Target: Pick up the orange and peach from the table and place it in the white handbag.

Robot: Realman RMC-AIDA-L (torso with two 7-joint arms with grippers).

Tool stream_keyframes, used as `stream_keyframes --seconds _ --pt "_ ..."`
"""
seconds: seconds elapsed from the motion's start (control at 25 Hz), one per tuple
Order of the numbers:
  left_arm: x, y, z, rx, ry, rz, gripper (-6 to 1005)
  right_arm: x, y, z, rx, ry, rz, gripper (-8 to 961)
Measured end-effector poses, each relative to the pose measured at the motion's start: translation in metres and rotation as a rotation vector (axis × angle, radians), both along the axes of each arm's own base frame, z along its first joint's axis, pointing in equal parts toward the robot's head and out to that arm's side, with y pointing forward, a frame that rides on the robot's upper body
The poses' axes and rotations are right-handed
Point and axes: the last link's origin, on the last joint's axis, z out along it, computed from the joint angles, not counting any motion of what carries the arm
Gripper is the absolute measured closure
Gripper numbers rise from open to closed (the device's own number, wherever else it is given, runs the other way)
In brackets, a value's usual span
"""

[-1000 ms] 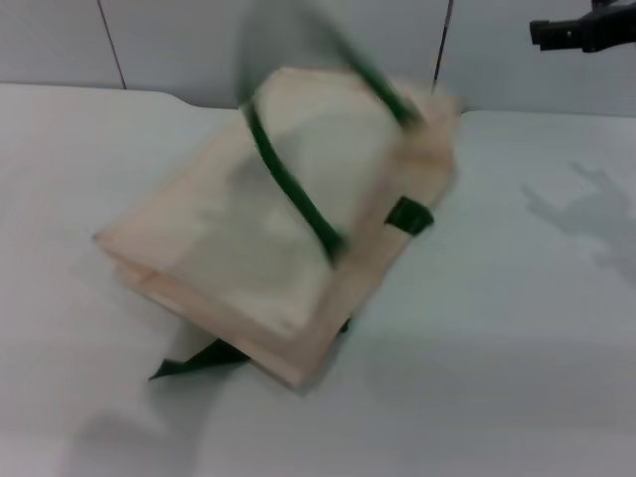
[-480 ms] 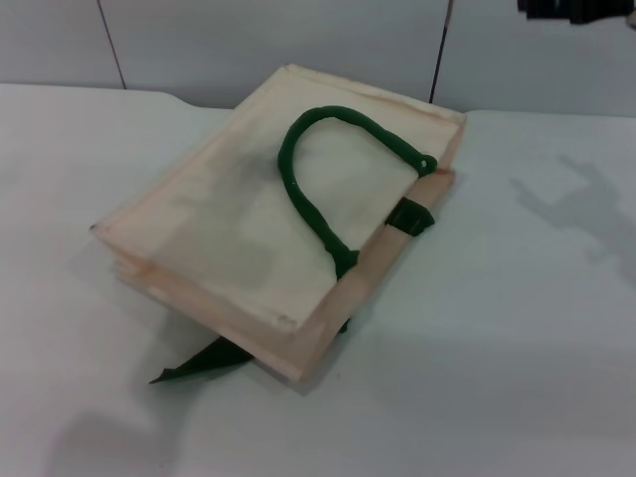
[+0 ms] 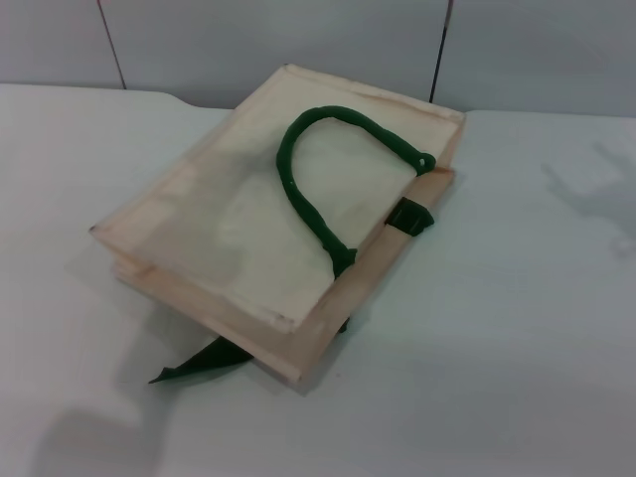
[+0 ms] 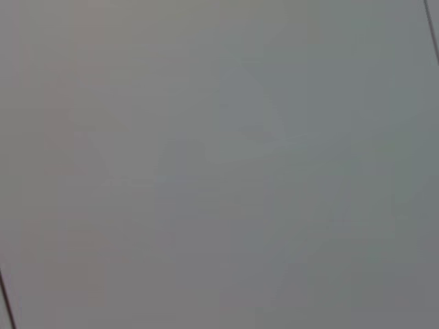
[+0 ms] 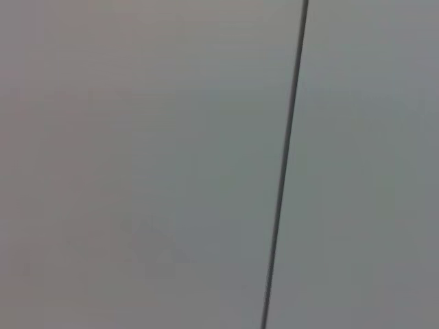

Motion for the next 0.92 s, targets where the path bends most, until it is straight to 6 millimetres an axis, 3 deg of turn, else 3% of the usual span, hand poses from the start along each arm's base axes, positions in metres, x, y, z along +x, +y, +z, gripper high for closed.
stream_keyframes --seconds 0.24,0.52,0.72,0.92 --pt "-0.007 0.001 -0.001 0.009 0.008 0.014 307 0.011 0.01 -0.001 0.048 -0.031 0.029 69" --pt "-0.01 0.0 -0.001 0.014 0.014 0.017 308 0.02 0.017 0.002 -0.056 0.054 0.042 69" --pt "-0.015 -0.001 -0.003 0.014 0.015 0.026 308 0.022 0.001 0.021 0.021 0.061 0.082 69" --pt "-0.028 -0.003 -0.003 0.057 -0.001 0.036 307 0.046 -0.018 0.034 0.144 0.114 0.044 69"
